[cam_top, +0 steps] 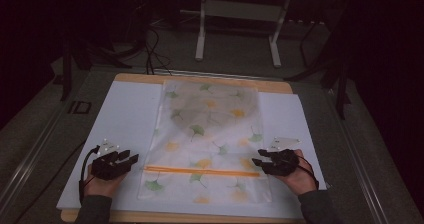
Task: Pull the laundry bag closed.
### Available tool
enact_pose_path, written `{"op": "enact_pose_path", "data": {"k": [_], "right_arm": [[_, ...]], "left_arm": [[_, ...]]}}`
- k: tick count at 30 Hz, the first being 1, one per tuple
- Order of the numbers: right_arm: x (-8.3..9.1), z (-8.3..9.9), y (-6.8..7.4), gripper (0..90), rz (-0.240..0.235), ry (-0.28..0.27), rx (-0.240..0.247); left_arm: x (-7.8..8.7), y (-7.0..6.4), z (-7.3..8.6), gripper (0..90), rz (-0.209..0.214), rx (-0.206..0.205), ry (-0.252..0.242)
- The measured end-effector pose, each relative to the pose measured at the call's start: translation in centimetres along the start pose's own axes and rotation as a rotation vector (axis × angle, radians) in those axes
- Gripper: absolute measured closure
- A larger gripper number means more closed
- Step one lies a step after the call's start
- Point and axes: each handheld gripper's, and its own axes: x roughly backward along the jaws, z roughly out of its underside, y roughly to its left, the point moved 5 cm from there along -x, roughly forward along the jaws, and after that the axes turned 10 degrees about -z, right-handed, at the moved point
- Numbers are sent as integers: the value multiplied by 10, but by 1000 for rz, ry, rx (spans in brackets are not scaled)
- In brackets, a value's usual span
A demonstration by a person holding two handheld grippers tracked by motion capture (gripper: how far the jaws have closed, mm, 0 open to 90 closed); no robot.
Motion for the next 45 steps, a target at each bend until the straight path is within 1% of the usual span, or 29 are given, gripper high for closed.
{"op": "enact_pose_path", "data": {"k": [5, 6, 7, 8, 10, 12, 14, 15, 18, 22, 27, 34, 40, 45], "right_arm": [[-7, -14, 6, 579, -18, 31, 52], [-7, -14, 6, 579, -18, 31, 52], [-9, -19, 9, 579, -28, 34, 64], [-9, -19, 9, 579, -28, 34, 64], [-13, -25, 11, 578, -42, 39, 76], [-16, -29, 12, 576, -48, 53, 84], [-18, -31, 13, 576, -54, 57, 85], [-21, -36, 14, 576, -64, 62, 98], [-28, -42, 16, 577, -82, 64, 109], [-36, -48, 20, 578, -96, 83, 134], [-44, -57, 26, 568, -121, 94, 167], [-53, -72, 34, 572, -141, 126, 212], [-64, -84, 41, 578, -155, 155, 249], [-70, -94, 47, 578, -164, 159, 270]], "left_arm": [[0, -2, 0, 589, 5, -11, 1], [0, -2, 0, 589, 5, -11, 1], [0, -2, 0, 589, 3, -10, 1], [-1, -2, 0, 589, 4, -13, 3], [-1, -2, 0, 585, 2, -16, 2], [0, -1, 0, 581, -2, -15, -1], [0, -1, -1, 581, -3, -14, -2], [0, -1, -1, 580, -4, -12, -3], [0, -1, -1, 580, -4, -11, -4], [1, -1, -1, 580, -2, -11, -5], [0, -1, -1, 580, -6, -15, -4], [0, 0, -1, 580, -6, -13, -2], [1, 0, -1, 580, -6, -16, -4], [1, 0, -1, 580, -5, -17, -3]]}}
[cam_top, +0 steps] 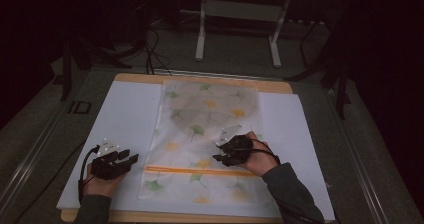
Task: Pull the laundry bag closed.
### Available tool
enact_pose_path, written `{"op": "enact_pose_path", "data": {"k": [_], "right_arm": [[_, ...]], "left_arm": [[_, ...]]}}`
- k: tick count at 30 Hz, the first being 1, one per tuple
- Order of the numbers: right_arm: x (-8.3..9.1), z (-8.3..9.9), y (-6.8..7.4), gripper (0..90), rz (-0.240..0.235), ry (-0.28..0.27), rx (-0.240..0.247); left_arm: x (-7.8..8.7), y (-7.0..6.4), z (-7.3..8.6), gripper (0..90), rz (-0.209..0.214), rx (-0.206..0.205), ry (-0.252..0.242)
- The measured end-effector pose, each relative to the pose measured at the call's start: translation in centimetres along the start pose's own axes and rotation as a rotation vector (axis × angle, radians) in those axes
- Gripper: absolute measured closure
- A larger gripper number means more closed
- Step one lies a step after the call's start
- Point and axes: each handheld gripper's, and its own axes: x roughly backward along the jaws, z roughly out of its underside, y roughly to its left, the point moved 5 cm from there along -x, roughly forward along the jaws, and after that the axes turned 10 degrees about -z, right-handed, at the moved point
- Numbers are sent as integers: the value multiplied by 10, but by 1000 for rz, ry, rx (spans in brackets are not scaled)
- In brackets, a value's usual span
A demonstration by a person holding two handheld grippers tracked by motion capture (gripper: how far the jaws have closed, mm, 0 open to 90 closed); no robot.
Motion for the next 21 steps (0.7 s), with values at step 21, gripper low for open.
{"op": "enact_pose_path", "data": {"k": [21], "right_arm": [[-22, -44, 15, 630, -36, 28, 96]], "left_arm": [[0, 2, 0, 579, 3, 1, 0]]}}
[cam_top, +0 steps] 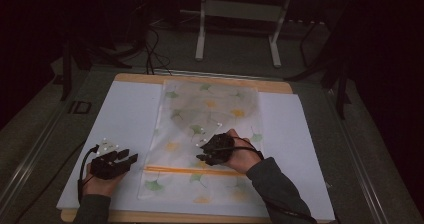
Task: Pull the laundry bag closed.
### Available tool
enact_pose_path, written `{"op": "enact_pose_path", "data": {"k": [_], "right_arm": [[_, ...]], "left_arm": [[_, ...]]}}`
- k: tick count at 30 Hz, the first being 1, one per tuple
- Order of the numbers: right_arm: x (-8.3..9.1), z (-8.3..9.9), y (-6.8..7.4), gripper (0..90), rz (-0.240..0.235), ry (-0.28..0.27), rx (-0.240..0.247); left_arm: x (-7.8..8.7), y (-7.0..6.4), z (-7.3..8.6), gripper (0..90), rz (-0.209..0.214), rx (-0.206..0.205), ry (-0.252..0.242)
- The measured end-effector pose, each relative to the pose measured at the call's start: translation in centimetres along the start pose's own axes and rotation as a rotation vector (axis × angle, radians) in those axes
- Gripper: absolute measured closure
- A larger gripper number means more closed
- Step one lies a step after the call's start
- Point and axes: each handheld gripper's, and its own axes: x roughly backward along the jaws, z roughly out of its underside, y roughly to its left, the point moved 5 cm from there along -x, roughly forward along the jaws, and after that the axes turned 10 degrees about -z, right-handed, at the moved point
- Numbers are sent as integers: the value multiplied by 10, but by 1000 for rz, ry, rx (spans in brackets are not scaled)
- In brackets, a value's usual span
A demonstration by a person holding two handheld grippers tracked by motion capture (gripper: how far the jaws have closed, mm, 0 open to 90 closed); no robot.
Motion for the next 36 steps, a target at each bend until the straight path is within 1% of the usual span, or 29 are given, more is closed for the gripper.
{"op": "enact_pose_path", "data": {"k": [4, 14, 23, 29, 33, 36], "right_arm": [[-3, -7, 1, 631, -5, 5, 15], [-11, -23, 6, 640, -19, 27, 48], [-17, -37, 11, 634, -33, 44, 77], [-24, -43, 15, 635, -39, 33, 85], [-28, -45, 18, 654, -53, 27, 89], [-34, -49, 21, 669, -58, 37, 103]], "left_arm": [[1, 0, -1, 579, 2, 0, -3], [2, 3, -2, 579, 4, 17, -15], [2, 5, -2, 576, 5, 16, -12], [3, 5, -2, 576, 6, 16, -16], [3, 6, -2, 576, 6, 17, -16], [3, 6, -2, 577, 8, 18, -15]]}}
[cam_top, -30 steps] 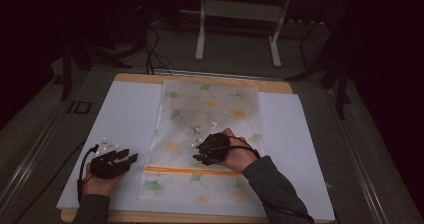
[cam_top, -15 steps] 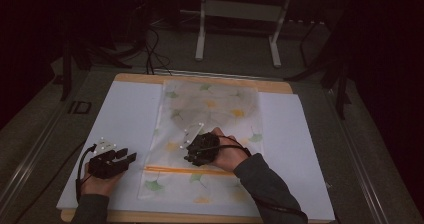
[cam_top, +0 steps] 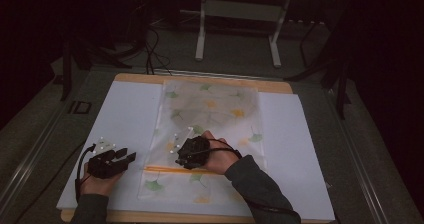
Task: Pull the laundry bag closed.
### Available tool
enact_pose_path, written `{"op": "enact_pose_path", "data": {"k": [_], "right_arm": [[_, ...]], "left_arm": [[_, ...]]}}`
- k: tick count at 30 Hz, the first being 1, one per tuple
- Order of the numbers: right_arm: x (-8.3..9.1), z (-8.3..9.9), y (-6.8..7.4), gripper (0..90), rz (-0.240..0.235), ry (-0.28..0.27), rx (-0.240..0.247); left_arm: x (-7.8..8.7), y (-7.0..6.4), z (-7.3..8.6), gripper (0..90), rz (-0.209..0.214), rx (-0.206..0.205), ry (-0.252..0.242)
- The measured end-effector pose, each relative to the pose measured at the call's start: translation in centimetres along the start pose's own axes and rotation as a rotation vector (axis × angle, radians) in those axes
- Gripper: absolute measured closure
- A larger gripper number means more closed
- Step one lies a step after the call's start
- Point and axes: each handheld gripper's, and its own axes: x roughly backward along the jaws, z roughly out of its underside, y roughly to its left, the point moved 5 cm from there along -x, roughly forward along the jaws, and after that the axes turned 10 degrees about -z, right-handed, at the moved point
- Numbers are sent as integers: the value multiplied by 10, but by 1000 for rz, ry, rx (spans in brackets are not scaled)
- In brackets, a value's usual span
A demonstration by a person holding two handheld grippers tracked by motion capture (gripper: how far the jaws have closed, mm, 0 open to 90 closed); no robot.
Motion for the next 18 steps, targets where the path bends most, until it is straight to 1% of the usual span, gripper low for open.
{"op": "enact_pose_path", "data": {"k": [5, 12, 18], "right_arm": [[-5, -7, 1, 678, -3, -1, 11], [-15, -18, 4, 720, -11, 7, 21], [-21, -30, 4, 716, -13, -14, 20]], "left_arm": [[0, 0, 0, 576, 2, -4, 1], [0, 0, 0, 577, 2, -2, -1], [0, 1, 0, 577, 2, -1, -1]]}}
